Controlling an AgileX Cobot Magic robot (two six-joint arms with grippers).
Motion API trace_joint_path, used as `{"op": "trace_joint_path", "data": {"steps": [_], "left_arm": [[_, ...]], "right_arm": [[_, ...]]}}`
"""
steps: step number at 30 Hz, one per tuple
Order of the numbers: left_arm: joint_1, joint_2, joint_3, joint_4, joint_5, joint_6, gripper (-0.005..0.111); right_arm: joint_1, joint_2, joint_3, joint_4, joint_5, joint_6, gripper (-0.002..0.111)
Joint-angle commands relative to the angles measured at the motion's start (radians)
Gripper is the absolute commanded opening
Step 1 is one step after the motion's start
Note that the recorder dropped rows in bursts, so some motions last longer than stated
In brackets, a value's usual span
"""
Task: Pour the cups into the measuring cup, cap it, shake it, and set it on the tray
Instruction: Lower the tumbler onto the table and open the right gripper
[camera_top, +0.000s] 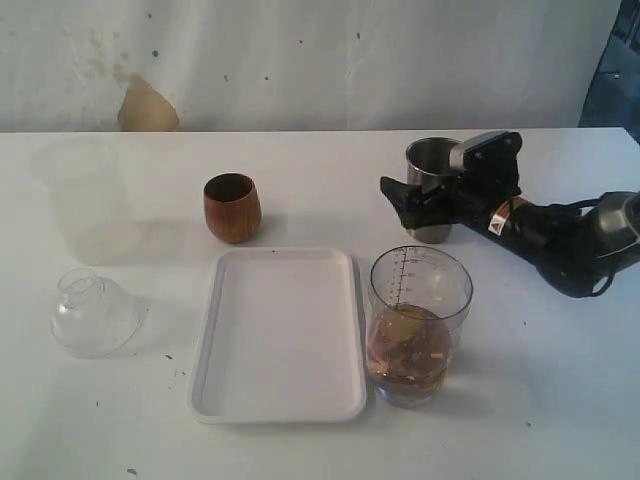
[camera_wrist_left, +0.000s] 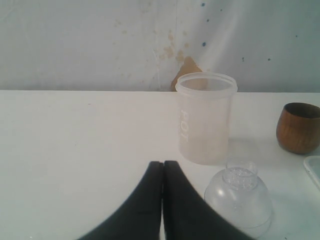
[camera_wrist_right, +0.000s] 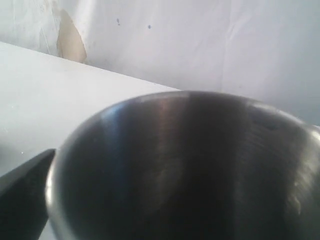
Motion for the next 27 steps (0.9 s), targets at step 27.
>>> {"op": "trace_joint_path", "data": {"steps": [27], "left_arm": [[-0.001, -0.005, 0.007, -0.002, -0.011, -0.002, 0.001]], "right_arm": [[-0.013, -0.080, 0.032, -0.039, 0.211, 0.041, 0.103]]}}
